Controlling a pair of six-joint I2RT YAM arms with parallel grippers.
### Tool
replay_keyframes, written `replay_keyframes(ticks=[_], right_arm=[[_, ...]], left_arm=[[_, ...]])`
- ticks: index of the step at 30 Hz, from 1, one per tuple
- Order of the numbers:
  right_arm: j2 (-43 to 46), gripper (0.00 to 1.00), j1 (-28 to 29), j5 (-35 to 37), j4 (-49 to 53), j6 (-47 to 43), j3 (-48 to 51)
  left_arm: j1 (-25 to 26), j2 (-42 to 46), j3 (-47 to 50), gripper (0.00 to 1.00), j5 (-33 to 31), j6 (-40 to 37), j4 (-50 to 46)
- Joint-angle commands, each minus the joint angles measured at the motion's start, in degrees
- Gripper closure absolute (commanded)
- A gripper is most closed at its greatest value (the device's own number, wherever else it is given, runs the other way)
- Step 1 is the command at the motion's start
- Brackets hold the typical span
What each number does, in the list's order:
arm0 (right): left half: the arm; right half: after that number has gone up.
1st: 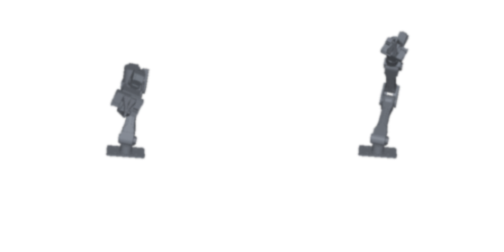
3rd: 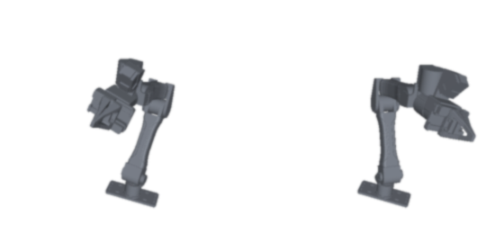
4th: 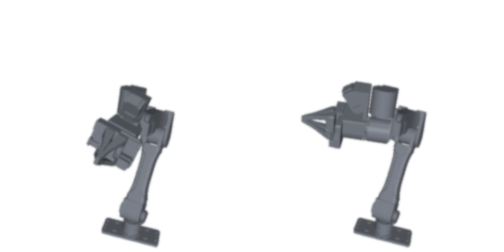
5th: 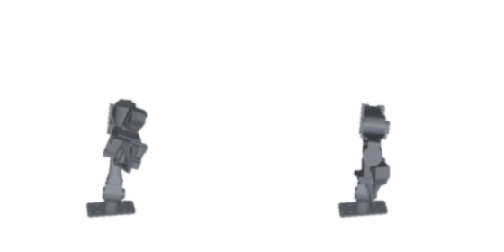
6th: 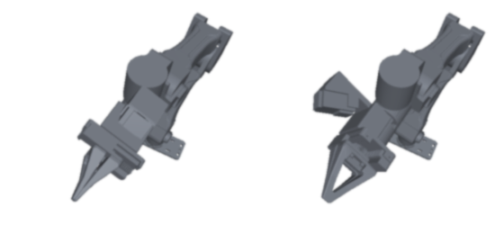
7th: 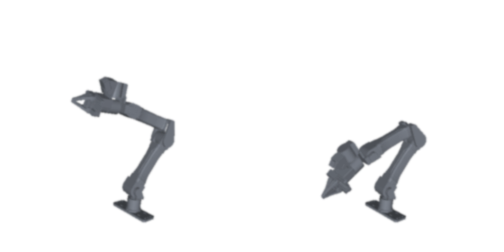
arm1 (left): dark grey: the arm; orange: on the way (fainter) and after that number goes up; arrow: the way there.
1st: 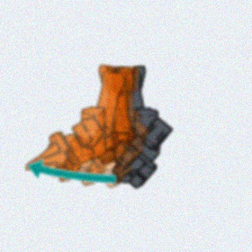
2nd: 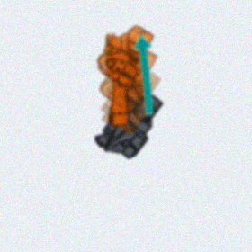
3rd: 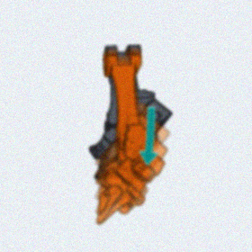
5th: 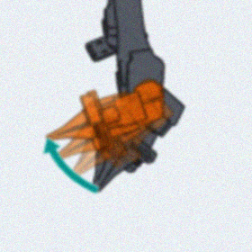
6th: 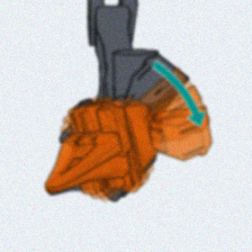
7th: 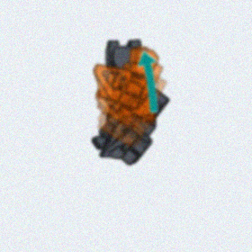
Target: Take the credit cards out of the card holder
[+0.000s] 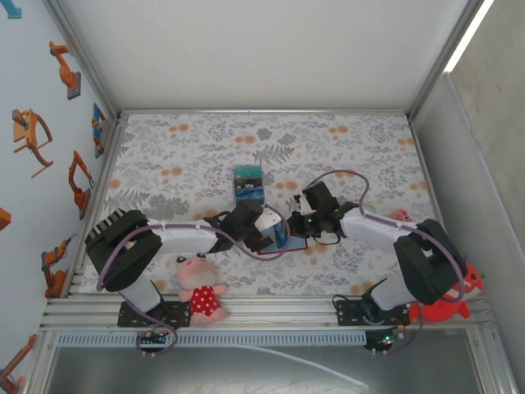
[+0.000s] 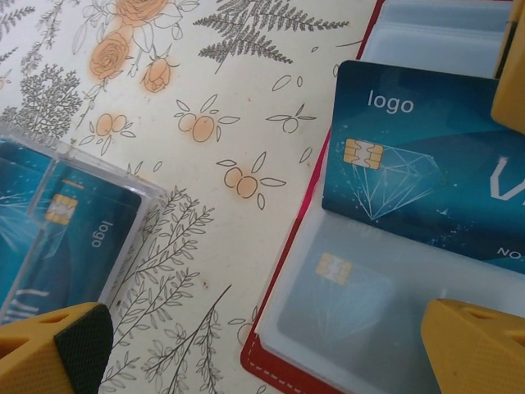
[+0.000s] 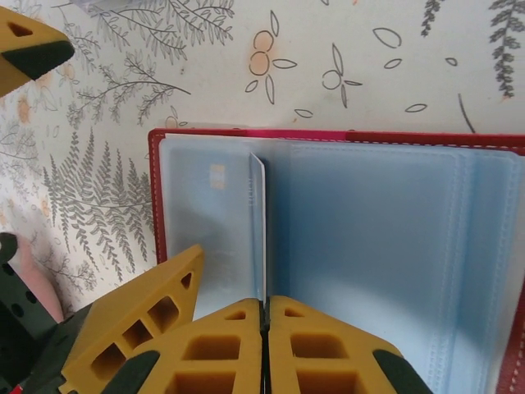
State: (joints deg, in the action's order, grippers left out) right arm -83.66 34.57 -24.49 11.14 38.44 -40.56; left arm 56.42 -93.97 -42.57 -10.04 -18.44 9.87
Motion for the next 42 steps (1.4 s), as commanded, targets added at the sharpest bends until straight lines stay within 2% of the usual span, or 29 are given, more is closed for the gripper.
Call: replay_keyframes(ticks=[1, 10, 24, 29, 37, 42], right_arm=[[0.9, 0.91, -0.4, 1.6, 3.1, -1.2, -1.5], [0.2, 0.83, 0.7, 0.7, 0.5, -0.3, -1.3], [-3.0, 0.82, 2.9, -0.3, -4.5, 1.6, -0.8], [-3.3, 0.88, 3.1, 1.9, -3.3, 1.1, -0.7], [1.2, 0.99, 3.1, 6.0, 1.1, -3.2, -2.5], [4.4, 1.00, 3.2, 6.9, 4.3, -7.4, -4.3]], left_arm=[[0.4, -1.1, -1.6, 0.03, 0.0, -0.7, 0.4], [0.6, -1.3, -1.3, 0.03, -0.4, -0.5, 0.1], [0.9, -1.5, -1.2, 0.03, -0.3, -0.1, 0.2], [0.9, -0.5, -0.9, 0.03, -0.8, 0.1, 0.9], [0.8, 5.1, 1.2, 0.03, -3.5, 0.7, 4.0], [0.4, 11.3, 3.0, 0.03, -5.2, 1.6, 5.2]])
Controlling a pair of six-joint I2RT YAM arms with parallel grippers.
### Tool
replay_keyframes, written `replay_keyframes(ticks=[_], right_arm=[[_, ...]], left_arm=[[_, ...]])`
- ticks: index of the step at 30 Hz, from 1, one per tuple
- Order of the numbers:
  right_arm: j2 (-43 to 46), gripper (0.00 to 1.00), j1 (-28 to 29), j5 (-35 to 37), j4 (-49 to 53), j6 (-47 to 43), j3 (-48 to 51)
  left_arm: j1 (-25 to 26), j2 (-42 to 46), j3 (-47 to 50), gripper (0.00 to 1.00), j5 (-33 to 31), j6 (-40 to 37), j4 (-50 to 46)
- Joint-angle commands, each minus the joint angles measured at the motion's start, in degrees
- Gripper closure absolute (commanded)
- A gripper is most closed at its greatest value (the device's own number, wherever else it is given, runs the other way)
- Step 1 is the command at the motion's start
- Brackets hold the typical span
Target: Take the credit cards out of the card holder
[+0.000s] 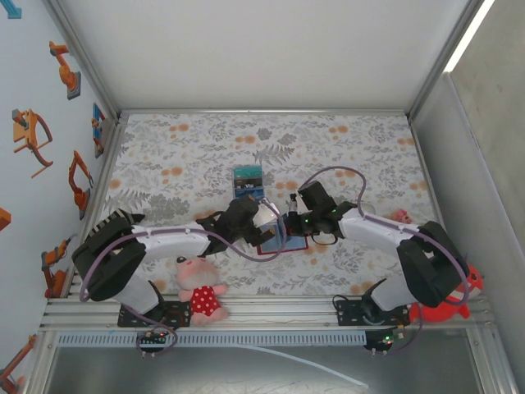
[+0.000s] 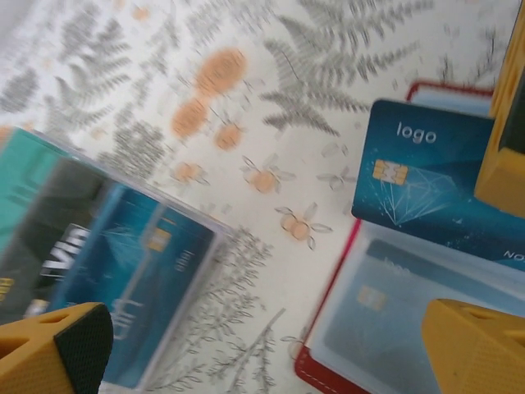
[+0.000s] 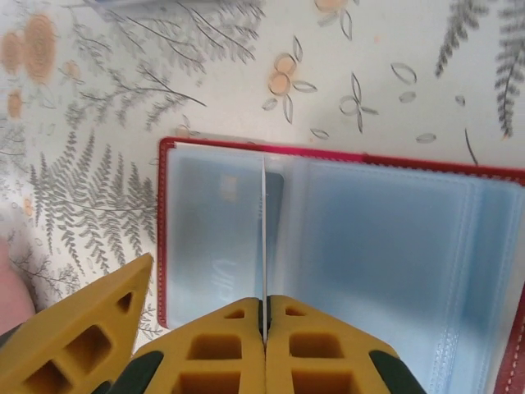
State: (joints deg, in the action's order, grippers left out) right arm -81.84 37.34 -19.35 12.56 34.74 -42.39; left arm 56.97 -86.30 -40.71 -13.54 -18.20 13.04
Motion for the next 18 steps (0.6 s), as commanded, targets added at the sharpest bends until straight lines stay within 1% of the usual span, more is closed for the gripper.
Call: replay_keyframes(ticks=[1, 4, 8, 10, 14, 18], right_arm=[[3.1, 1.00, 0.5, 1.8, 3.4, -4.9, -2.8], [5.0, 1.00, 1.1, 1.5, 4.9, -8.6, -4.1], [6.6, 1.00, 1.2, 0.6, 6.7, -13.3, -6.4], [6.6, 1.00, 1.2, -0.7, 7.2, -15.6, -7.8], [6.4, 1.00, 1.4, -4.3, 7.5, -20.4, -10.2], [4.9, 1.00, 1.6, -7.3, 11.6, -26.3, -14.7]], left_arm=[[-0.6, 5.1, 1.4, 0.03, -1.7, 2.1, 1.9], [-2.7, 9.4, 2.0, 0.03, 0.0, 5.4, 0.0], [-7.6, 16.2, 3.5, 0.03, 6.5, 12.3, -2.0], [-10.4, 20.2, 4.5, 0.03, 9.9, 16.1, -2.4], [-14.5, 26.7, 5.4, 0.03, 14.4, 21.1, -5.3], [-18.4, 31.4, 5.1, 0.03, 20.1, 24.8, -9.2]])
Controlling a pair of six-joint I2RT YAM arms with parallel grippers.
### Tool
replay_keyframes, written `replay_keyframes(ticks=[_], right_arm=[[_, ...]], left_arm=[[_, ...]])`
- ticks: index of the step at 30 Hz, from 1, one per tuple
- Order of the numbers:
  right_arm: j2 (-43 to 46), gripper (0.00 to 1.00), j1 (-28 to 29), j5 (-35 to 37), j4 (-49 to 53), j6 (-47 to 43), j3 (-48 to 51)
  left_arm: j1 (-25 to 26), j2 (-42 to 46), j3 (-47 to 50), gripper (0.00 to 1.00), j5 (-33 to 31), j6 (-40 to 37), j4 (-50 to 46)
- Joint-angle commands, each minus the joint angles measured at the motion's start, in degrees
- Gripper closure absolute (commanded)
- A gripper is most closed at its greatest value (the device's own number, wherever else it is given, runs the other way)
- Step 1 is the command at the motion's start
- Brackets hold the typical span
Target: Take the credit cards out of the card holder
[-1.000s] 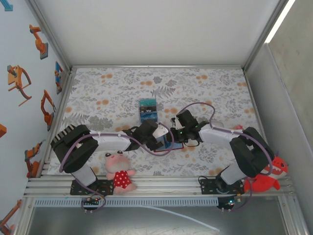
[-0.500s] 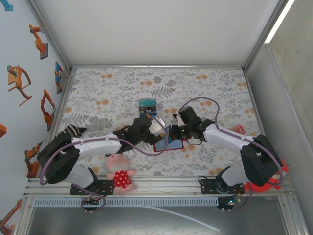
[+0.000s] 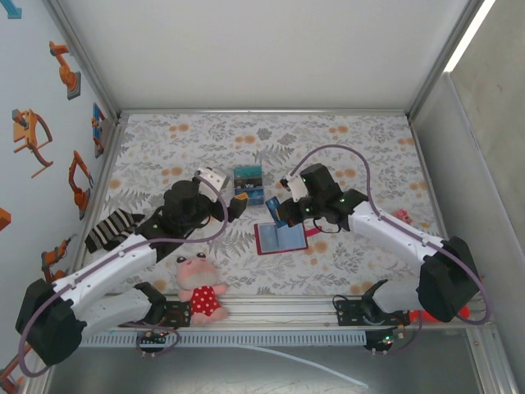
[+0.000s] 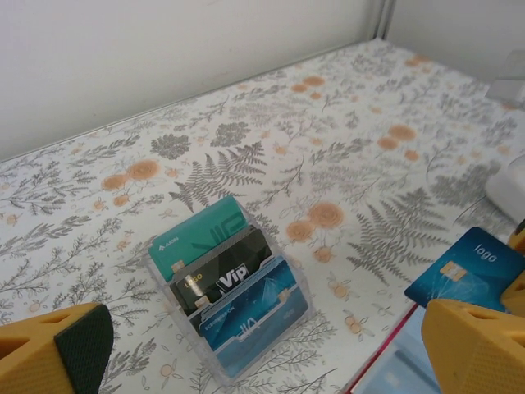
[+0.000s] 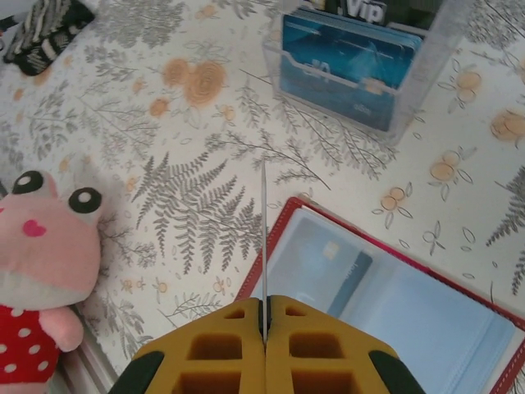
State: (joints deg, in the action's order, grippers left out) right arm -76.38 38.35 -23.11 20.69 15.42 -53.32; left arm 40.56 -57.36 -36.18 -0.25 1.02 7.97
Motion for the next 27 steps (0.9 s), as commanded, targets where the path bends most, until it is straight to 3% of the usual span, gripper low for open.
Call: replay_keyframes(ticks=[1, 12, 24, 27], right_arm=[[-0.8, 1.00, 0.7, -4.2, 4.4, -8.5, -4.8], [-1.8, 1.00, 1.0, -13.3, 15.2, -24.9, -13.7], [-5.8, 1.00, 2.6, -17.3, 26.7, -33.2, -21.1], [-6.6, 1.00, 3.1, -17.3, 27.6, -34.3, -21.8]], left_arm=[[-2.7, 3.4, 0.7, 0.03, 7.9, 6.2, -4.7], [-5.1, 7.0, -0.1, 0.03, 21.2, 5.8, -7.5], [-5.0, 3.2, -3.0, 0.00, 36.7, 1.0, -8.8], [-5.0, 1.4, -4.1, 0.06, 39.8, -0.4, -9.7]])
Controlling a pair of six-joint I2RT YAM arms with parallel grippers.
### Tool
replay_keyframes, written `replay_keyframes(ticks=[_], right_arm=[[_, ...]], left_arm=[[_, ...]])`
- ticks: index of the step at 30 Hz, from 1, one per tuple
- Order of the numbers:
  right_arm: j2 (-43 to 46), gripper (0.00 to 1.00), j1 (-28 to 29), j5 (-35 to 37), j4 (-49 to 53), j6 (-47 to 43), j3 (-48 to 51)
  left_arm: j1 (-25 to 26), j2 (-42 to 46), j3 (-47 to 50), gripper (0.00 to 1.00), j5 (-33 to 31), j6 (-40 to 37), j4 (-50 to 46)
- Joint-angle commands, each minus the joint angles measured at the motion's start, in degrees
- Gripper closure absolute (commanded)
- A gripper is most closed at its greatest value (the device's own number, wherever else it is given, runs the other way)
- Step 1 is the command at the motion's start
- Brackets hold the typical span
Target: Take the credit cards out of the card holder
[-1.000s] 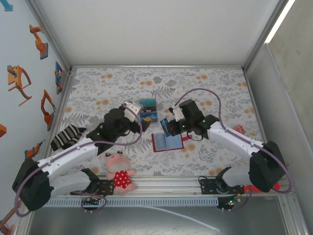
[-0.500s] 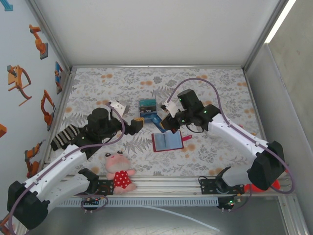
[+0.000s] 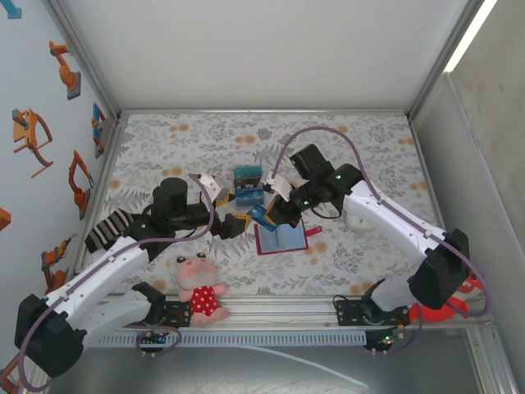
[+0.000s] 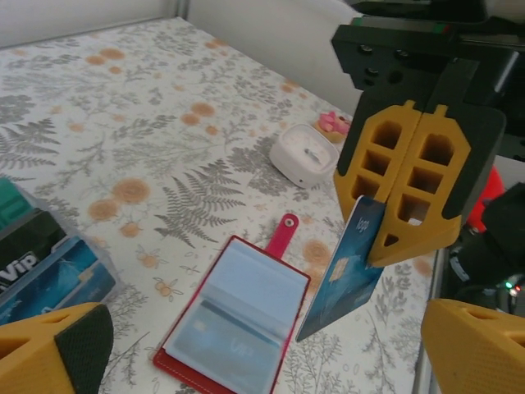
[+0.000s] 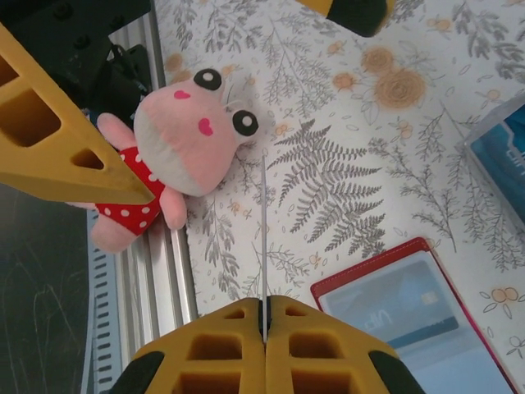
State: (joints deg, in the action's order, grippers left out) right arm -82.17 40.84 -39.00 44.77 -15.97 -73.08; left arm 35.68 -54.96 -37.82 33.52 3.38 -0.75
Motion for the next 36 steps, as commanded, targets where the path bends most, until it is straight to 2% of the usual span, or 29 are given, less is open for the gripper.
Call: replay_keyframes(ticks=[1, 7, 10, 14, 17, 19, 21, 22, 26, 28, 31, 36], right_arm=[[-1.0, 1.00, 0.7, -1.5, 3.9, -3.2, -2.3], [-1.8, 1.00, 1.2, -2.0, 5.6, -5.2, -3.4], [-2.1, 1.00, 1.3, -2.4, 6.1, -5.9, -3.7], [-2.7, 1.00, 1.4, -2.7, 6.4, -6.3, -3.9], [-3.2, 1.00, 1.5, -2.9, 6.8, -6.4, -4.2], [-3.2, 1.00, 1.5, -2.9, 6.6, -6.4, -4.2], [-3.2, 1.00, 1.5, -2.9, 6.3, -6.4, -4.1], [-3.0, 1.00, 1.5, -2.6, 6.2, -6.4, -3.9], [-2.0, 0.96, 1.5, -0.9, 5.1, -5.7, -3.2], [-0.9, 0.85, 1.5, 1.1, 3.5, -4.6, -2.1], [1.3, 0.64, 1.4, 4.3, 0.7, -2.4, -0.2], [6.1, 0.56, 1.0, 9.0, -5.5, 2.3, 4.0]], left_arm=[[0.0, -1.7, -2.8, 0.10, 7.2, -3.0, -1.1], [0.3, -5.5, -4.7, 0.33, 12.4, -5.9, -3.1], [0.9, -7.0, -5.7, 0.53, 12.9, -7.6, -4.6], [2.1, -9.1, -7.1, 0.61, 13.4, -9.1, -6.0], [3.0, -10.6, -7.9, 0.72, 13.5, -9.8, -6.5], [3.7, -11.5, -8.4, 0.82, 13.4, -10.4, -7.0], [4.0, -12.1, -8.8, 0.97, 13.5, -10.9, -7.4], [4.3, -12.1, -8.9, 1.00, 13.5, -11.1, -7.6], [4.5, -11.6, -8.9, 1.00, 13.4, -11.3, -7.5], [4.5, -10.6, -8.5, 1.00, 11.9, -10.8, -7.0], [4.4, -8.2, -7.0, 1.00, 8.3, -9.4, -5.3], [4.3, -1.7, -2.5, 1.00, 0.1, -4.9, -0.1]])
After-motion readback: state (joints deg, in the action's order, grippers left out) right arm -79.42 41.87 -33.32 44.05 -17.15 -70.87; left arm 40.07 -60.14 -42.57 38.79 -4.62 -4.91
